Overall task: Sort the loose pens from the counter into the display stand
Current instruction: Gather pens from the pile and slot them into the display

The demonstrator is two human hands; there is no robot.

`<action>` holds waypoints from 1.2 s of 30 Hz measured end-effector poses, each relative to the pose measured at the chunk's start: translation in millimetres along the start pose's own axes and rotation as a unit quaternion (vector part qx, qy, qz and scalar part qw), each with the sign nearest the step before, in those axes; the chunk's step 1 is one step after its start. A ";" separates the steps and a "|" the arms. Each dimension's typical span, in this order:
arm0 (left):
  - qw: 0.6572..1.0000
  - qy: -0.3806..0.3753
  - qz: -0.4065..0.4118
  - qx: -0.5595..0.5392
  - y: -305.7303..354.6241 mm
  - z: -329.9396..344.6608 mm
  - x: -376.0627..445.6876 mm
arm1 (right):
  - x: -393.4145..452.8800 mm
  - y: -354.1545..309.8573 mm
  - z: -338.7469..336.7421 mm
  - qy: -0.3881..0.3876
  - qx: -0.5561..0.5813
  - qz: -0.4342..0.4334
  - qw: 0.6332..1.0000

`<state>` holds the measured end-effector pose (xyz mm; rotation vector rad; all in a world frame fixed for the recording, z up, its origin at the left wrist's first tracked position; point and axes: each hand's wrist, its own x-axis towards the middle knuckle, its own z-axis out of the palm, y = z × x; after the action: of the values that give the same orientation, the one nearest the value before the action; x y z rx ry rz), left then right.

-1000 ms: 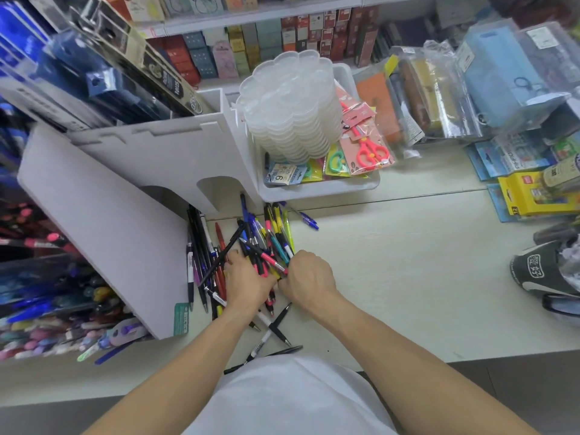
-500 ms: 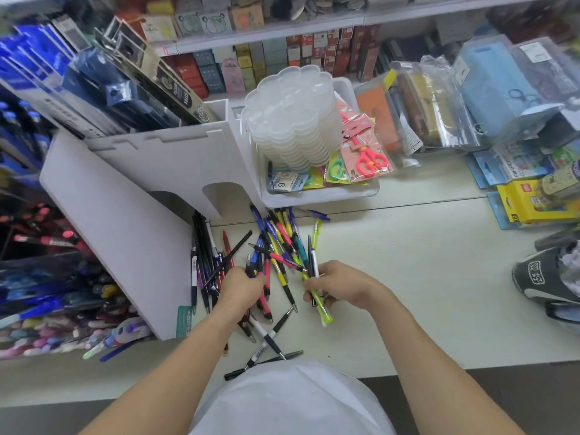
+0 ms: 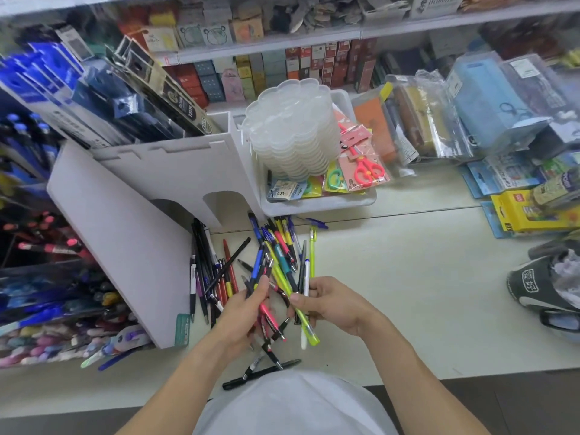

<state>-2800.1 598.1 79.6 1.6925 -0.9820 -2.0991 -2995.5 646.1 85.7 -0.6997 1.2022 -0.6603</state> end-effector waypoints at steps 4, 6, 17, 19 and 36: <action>0.997 -0.048 0.014 -0.052 -7.9 11.2 -3.8 | 3.0 -7.7 17.2 -0.016 -0.085 0.010 0.996; 0.997 -0.048 0.030 -0.048 -10.5 13.3 -3.5 | 3.5 -10.2 23.4 0.004 -0.135 0.014 0.991; 0.998 -0.008 0.049 -0.033 -14.5 8.4 -5.0 | 1.5 -8.9 28.0 0.016 -0.182 0.037 0.982; 0.999 -0.015 0.046 -0.025 -20.9 4.4 -5.1 | 0.2 -6.4 26.5 0.043 -0.156 0.014 0.987; 0.983 -0.171 -0.025 -0.059 -32.8 0.6 -25.4 | 30.9 2.3 48.1 0.072 -0.015 -0.103 0.992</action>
<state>-2786.9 637.4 77.5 1.3410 -0.8873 -2.4831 -2941.6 629.8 75.7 -0.8189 1.2852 -0.8793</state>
